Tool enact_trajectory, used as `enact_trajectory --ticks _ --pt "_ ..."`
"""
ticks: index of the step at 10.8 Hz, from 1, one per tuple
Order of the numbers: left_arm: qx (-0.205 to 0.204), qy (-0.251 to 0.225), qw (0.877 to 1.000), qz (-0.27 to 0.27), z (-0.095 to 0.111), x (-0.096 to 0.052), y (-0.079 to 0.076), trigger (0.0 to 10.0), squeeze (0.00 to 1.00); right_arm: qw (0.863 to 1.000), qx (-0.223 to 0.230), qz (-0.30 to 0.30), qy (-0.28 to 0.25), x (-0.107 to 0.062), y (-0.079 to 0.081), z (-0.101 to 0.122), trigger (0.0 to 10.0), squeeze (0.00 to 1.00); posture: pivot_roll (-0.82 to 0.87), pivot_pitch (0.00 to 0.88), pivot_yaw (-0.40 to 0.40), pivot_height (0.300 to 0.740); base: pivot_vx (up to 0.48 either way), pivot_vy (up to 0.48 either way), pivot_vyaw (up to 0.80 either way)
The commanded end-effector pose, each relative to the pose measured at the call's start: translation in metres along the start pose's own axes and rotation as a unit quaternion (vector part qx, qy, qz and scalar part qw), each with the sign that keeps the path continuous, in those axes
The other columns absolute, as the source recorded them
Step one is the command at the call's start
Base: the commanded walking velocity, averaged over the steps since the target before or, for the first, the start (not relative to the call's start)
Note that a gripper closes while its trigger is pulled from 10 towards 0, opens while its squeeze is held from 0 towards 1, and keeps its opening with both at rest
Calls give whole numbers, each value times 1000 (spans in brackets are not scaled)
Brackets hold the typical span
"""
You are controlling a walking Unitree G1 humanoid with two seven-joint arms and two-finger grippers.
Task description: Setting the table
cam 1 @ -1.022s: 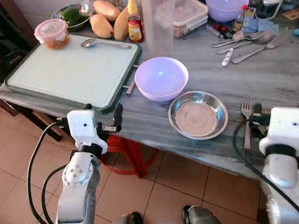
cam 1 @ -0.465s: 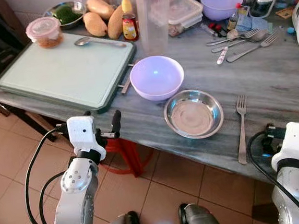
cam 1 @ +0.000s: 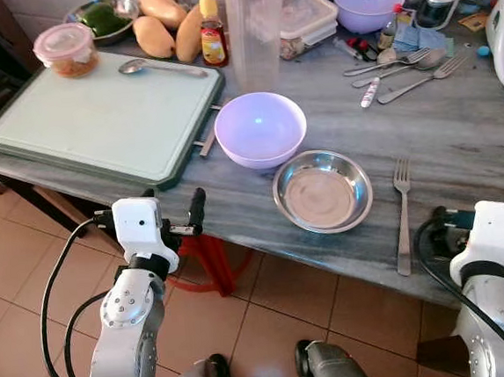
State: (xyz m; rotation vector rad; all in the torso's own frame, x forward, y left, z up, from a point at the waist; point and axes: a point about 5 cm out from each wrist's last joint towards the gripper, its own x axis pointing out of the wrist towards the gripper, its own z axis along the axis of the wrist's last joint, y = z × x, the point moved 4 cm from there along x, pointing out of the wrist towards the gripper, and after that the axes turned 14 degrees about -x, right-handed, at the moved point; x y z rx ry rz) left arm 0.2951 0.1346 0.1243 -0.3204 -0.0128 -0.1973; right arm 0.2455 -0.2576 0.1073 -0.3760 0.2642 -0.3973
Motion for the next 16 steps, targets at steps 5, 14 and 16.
enact_trajectory --ticks 5,14,16 --pt "1 12 1000 -6 -3 -2 -1 10000 0 991 46 122 37 -17 41 -11 10000 0 -104 217 28 740 0 0 0" --pt "2 12 1000 -8 -3 -2 -3 10000 0 978 73 186 58 -19 62 -15 10000 0 -99 214 26 740 0 0 0" --pt "2 12 1000 -9 -3 -2 -3 10000 0 973 79 208 60 -20 69 -13 10000 0 -96 213 27 740 0 0 0"
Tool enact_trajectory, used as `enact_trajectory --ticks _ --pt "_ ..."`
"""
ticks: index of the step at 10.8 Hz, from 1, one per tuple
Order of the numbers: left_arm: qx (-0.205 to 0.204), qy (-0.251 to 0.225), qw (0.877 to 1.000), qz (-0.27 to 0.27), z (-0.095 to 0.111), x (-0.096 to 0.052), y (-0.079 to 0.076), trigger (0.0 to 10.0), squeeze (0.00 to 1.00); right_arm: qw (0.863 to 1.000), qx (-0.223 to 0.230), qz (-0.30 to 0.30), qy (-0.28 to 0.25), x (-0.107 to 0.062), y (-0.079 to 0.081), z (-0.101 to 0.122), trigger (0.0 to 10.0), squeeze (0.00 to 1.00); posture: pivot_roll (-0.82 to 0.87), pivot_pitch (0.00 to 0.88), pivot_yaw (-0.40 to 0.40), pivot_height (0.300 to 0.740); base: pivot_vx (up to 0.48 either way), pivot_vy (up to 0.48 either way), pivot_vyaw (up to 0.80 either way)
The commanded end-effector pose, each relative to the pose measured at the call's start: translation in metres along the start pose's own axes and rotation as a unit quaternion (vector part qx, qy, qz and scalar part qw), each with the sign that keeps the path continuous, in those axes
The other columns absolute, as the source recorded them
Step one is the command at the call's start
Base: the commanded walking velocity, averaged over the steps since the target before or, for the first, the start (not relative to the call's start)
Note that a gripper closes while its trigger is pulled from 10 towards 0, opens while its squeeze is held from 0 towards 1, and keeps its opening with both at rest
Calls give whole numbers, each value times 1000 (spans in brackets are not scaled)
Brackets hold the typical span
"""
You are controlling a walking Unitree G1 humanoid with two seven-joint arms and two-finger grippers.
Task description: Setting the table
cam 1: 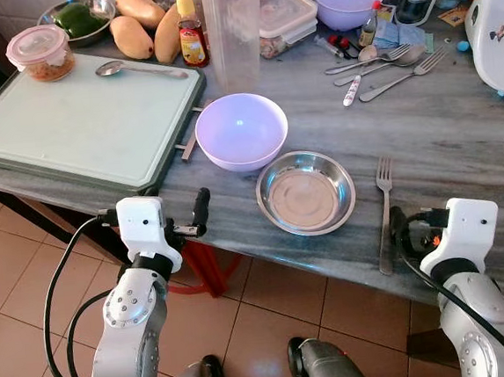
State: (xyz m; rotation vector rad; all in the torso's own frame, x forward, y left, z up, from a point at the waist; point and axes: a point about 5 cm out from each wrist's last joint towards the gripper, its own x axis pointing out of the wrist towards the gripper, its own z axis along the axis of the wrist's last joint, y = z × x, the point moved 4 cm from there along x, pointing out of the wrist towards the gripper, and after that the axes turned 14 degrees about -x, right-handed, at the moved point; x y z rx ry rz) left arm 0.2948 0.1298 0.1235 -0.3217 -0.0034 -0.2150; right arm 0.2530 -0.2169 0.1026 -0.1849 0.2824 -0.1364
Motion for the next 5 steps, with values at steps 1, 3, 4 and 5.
enact_trajectory --ticks 1,3,4,5 --pt "3 6 1000 -1 -1 -2 1 10000 0 994 15 86 68 -2 35 -29 10000 0 -96 213 26 740 0 0 0" --pt "3 6 1000 -1 -1 -2 1 10000 0 992 15 100 70 -1 38 -28 10000 0 -94 213 25 740 0 0 0" --pt "3 5 1000 -1 -1 -2 1 10000 0 992 15 100 71 -1 38 -28 10000 0 -92 213 25 740 0 0 0" --pt "4 5 1000 -1 0 -3 1 10000 0 993 13 93 70 -2 35 -28 10000 0 -91 213 24 740 0 0 0"
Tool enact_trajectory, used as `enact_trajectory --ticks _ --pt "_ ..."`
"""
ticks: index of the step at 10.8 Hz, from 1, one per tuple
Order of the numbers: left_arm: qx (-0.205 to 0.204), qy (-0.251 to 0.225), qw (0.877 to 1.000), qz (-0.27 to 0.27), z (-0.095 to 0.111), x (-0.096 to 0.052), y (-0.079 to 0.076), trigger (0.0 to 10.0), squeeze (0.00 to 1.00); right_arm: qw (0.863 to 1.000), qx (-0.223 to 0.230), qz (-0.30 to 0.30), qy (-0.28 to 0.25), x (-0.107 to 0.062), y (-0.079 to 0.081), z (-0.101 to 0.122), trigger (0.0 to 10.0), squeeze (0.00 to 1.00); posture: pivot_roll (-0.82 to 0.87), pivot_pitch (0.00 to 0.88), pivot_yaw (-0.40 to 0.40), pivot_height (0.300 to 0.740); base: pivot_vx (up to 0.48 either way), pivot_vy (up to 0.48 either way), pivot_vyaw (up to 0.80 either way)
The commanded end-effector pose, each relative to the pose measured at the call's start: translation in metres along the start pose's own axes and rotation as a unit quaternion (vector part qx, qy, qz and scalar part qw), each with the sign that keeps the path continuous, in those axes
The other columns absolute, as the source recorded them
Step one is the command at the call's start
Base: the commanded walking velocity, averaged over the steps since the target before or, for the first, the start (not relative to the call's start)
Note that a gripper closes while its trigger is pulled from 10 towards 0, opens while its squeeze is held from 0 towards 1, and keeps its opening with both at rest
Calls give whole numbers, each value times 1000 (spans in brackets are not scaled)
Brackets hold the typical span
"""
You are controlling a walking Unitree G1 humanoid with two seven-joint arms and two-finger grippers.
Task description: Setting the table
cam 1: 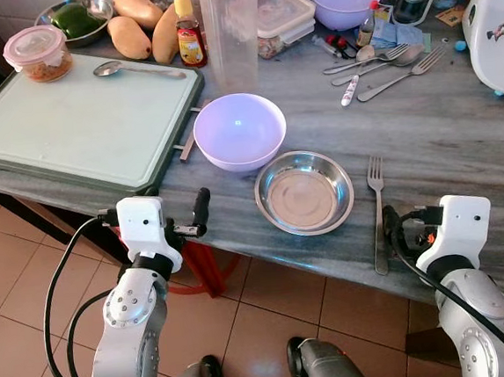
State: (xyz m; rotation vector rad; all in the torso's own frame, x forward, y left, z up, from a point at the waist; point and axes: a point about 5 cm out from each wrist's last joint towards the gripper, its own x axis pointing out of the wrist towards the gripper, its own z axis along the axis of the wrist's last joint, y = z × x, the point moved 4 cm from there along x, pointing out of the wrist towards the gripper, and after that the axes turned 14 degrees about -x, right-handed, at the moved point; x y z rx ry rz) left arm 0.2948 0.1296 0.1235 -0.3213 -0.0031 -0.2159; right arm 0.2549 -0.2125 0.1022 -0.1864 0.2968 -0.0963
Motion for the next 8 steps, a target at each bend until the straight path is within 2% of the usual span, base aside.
enact_trajectory --ticks 1,5,6,8 --pt "3 5 1000 0 0 -3 1 10000 0 997 13 54 55 -2 25 -26 10000 0 -91 213 24 740 0 0 0" --pt "2 4 1000 -2 1 -2 2 10000 0 999 3 -52 3 -18 -11 -4 10000 0 -99 214 25 740 0 0 0" --pt "2 3 1000 -2 1 -1 2 10000 0 997 -18 -79 -15 -28 -22 2 10000 0 -107 214 28 740 0 0 0" --pt "0 2 1000 -5 1 0 1 10000 0 994 -31 -103 -36 -33 -30 9 10000 0 -117 211 32 740 0 0 0"
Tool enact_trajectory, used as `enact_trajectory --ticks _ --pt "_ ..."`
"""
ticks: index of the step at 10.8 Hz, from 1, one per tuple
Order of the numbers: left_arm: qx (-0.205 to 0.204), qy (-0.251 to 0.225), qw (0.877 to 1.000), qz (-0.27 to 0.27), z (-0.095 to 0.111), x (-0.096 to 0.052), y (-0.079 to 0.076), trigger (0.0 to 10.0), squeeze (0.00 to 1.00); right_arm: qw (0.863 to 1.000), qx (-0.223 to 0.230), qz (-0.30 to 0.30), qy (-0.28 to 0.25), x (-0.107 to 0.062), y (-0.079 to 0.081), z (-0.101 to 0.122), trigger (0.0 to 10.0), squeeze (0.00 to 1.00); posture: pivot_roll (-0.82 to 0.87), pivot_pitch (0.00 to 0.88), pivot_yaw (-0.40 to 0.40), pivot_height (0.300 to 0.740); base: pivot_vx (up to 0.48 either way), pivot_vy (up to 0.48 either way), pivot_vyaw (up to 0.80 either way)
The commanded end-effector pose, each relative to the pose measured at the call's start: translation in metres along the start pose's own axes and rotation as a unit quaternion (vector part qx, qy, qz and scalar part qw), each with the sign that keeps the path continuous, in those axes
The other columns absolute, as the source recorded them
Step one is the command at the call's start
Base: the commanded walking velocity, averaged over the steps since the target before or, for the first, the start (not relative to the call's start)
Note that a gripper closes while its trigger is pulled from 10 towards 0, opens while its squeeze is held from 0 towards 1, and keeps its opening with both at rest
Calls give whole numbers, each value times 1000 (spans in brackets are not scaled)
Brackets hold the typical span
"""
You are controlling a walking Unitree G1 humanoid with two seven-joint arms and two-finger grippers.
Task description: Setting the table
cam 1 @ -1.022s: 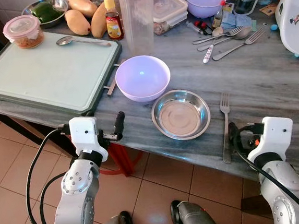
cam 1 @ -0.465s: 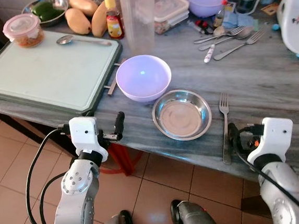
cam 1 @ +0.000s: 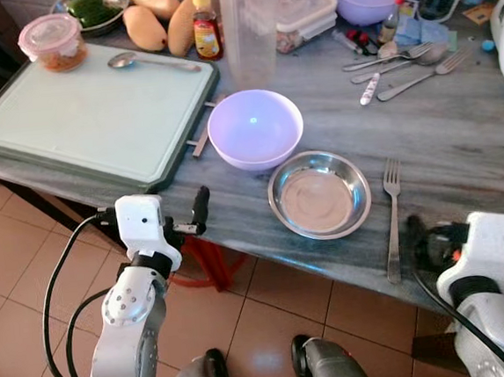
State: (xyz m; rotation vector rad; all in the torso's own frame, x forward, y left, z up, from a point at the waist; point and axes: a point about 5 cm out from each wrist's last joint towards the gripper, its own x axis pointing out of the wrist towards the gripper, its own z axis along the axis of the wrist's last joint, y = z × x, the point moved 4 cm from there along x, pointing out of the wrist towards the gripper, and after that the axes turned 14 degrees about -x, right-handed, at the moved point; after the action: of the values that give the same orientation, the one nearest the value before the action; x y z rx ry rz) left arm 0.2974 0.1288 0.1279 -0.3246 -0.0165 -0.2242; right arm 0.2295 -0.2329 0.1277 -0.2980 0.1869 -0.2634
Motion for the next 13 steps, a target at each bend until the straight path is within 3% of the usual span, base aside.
enact_trajectory --ticks 1,3,4,7,13 --pt "5 4 1000 4 -2 -1 3 10000 0 998 -24 -21 -47 2 -7 20 10000 0 -117 203 36 740 0 0 0" --pt "12 -6 1000 21 4 1 7 10000 0 987 -68 -1 -145 12 8 61 10000 0 -106 188 34 740 0 0 0" --pt "15 -12 999 26 7 2 7 10000 0 984 -76 0 -161 14 11 67 10000 0 -103 185 34 740 0 0 0" --pt "15 -28 999 38 14 6 8 10000 0 981 -73 14 -180 20 22 67 10000 0 -89 143 28 740 0 0 0" --pt "15 -33 999 31 15 12 5 10000 0 981 -67 12 -180 26 23 61 10000 0 -94 126 33 740 -288 0 0"
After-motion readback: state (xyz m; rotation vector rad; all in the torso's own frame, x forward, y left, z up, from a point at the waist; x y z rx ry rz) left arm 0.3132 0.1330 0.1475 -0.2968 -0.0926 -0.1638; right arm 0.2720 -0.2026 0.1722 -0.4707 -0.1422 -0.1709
